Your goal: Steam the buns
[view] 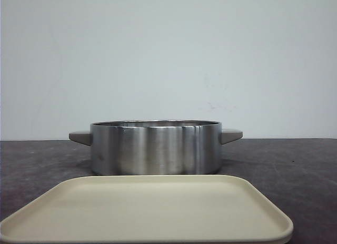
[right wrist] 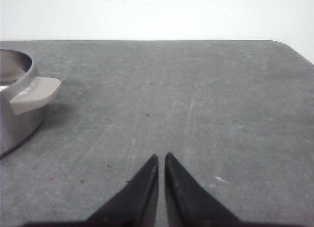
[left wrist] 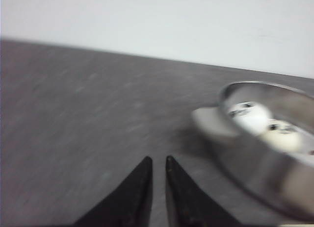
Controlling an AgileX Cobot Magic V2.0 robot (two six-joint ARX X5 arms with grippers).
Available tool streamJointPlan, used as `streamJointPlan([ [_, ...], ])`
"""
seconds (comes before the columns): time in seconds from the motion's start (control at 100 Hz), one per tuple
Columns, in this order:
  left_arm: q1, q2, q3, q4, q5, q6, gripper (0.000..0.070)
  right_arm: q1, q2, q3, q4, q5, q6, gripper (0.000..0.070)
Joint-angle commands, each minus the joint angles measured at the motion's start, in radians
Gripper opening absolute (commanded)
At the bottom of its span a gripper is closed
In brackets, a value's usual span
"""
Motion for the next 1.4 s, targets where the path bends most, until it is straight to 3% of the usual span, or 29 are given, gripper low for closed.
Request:
streamJointPlan([
  [0.0, 0.029, -0.047, -0.017, -0.008, 0.000, -0.036, 0.0000, 0.003, 0.000, -0.003, 0.010, 0.002, -0.008, 0.0018],
  [0.25, 0.132, -0.163, -0.017, -0.144, 0.000, 0.117, 0.0000, 0.003, 0.000, -0.003, 0.010, 0.003, -0.008, 0.0018],
  [0.63, 0.166, -0.181, -0.017, -0.223, 0.007, 0.232, 0.0000, 0.003, 0.000, -0.003, 0.010, 0.005, -0.008, 0.0018],
  [0.83, 0.185, -0.181, -0.018, -0.222, 0.006, 0.257, 0.0000, 0.003, 0.000, -0.003, 0.010, 0.005, -0.008, 0.0018],
  [0.94, 0.196, -0.181, -0.017, -0.219, 0.007, 0.215, 0.0000, 0.003, 0.000, -0.003, 0.010, 0.005, -0.008, 0.0018],
  [1.39, 0.196, -0.180, -0.017, -0.219, 0.007, 0.215, 0.0000, 0.003, 0.000, -0.003, 0.010, 0.005, -0.008, 0.0018],
])
